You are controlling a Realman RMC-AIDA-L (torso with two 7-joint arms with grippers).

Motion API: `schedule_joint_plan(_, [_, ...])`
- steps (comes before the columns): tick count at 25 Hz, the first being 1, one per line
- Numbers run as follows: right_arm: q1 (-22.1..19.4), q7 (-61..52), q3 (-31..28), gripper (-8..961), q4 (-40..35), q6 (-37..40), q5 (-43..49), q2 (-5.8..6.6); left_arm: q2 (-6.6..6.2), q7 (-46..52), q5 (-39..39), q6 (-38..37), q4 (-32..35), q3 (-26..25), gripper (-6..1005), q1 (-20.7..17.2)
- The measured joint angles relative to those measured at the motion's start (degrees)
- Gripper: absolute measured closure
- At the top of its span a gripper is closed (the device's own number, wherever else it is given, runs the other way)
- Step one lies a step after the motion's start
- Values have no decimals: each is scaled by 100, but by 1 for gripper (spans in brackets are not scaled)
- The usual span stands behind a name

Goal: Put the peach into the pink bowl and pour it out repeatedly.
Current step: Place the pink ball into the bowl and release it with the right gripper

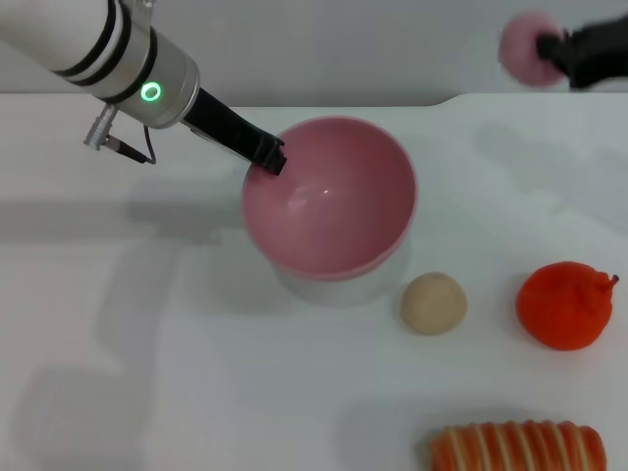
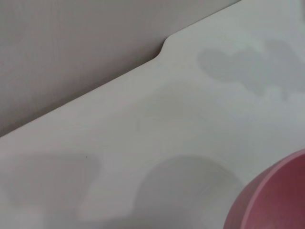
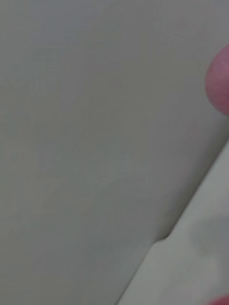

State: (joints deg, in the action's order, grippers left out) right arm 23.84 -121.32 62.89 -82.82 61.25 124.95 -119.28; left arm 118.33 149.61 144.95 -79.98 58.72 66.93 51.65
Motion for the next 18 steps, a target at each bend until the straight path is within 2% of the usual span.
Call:
schedule_joint_plan(4, [-93, 204, 67, 918, -730, 711, -648, -16, 3, -9, -161, 82, -52, 116, 953, -30])
schedule_joint_plan(9, [27, 427, 239, 918, -942, 1241, -1268, -8, -1, -10, -292, 99, -78, 162, 953, -49])
schedule_joint_plan(13, [172, 477, 674, 917, -848, 1312, -1311, 6, 0, -11, -425, 99, -87, 206, 953, -50])
schedule_joint_plan(18, [394, 557, 1151, 917, -376, 1266, -1286, 30, 3, -11, -509, 99, -89, 247, 953, -50])
